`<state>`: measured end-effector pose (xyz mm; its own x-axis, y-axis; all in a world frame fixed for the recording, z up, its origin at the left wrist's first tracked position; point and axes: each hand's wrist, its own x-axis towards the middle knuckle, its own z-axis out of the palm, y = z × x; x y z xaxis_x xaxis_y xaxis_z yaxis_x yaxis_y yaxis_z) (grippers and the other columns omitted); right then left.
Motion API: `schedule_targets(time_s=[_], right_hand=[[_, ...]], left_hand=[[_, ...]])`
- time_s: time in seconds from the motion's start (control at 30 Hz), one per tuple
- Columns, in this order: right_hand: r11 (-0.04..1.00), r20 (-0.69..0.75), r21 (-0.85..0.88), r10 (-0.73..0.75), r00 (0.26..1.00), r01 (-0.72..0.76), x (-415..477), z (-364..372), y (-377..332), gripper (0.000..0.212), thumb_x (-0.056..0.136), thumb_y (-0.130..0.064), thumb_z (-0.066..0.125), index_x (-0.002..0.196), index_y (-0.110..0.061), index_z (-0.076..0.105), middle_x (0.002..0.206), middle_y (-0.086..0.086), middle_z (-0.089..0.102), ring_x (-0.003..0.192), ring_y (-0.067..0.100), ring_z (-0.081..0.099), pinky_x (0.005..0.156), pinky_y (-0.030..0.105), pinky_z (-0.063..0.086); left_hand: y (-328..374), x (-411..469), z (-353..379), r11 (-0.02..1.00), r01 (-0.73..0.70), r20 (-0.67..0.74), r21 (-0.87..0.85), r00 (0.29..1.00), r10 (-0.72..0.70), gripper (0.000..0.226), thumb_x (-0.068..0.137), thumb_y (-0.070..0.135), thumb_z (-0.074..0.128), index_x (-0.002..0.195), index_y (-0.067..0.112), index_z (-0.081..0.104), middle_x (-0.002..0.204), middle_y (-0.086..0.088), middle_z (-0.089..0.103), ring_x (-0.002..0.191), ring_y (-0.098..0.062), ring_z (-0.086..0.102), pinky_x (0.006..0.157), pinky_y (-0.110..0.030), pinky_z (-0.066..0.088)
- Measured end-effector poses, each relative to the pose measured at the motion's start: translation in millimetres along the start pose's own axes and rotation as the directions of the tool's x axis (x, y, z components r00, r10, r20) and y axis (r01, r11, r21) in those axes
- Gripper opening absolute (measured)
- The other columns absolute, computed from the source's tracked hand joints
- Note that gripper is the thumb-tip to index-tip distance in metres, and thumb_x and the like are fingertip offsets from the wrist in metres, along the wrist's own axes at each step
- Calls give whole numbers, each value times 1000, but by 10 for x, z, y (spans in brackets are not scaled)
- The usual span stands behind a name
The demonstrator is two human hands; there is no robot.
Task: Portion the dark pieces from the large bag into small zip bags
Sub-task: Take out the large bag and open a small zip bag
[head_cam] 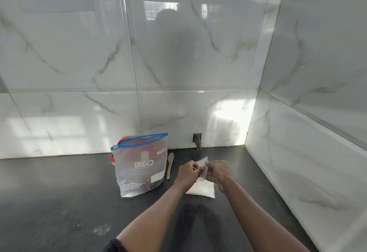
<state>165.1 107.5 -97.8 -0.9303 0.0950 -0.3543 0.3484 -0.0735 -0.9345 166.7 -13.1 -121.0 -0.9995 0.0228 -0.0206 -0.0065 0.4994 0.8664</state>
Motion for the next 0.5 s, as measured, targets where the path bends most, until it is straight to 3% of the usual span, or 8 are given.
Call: schedule_targets(time_s=[0.1, 0.27, 0.5], right_hand=[[999, 72, 53, 6, 997, -10, -91, 0, -42, 13, 96, 2, 45, 97, 8, 57, 76, 19, 65, 56, 22, 66, 48, 27, 55], [999, 106, 44, -6, 994, 1, -126, 35, -70, 17, 92, 13, 44, 83, 5, 56, 75, 20, 65, 62, 25, 66, 68, 37, 58], [992, 113, -82, -86, 990, 95, -187, 59, -77, 19, 90, 11, 51, 79, -1, 60, 74, 15, 63, 65, 22, 63, 58, 26, 58]], left_hand=[[-4, -17, -40, 1000, 1, -23, -16, 1000, -2, 20, 90, 28, 61, 76, 17, 52, 70, 2, 58, 60, -8, 53, 56, -18, 46], [10, -53, -116, 991, 7, -42, -132, 999, -12, 11, 91, 15, 60, 84, 7, 58, 65, -1, 57, 56, -8, 52, 52, -10, 47], [79, -97, -202, 959, 35, -5, -280, 999, -38, 32, 85, 36, 67, 84, 5, 61, 65, -4, 61, 58, -13, 55, 57, -19, 51]])
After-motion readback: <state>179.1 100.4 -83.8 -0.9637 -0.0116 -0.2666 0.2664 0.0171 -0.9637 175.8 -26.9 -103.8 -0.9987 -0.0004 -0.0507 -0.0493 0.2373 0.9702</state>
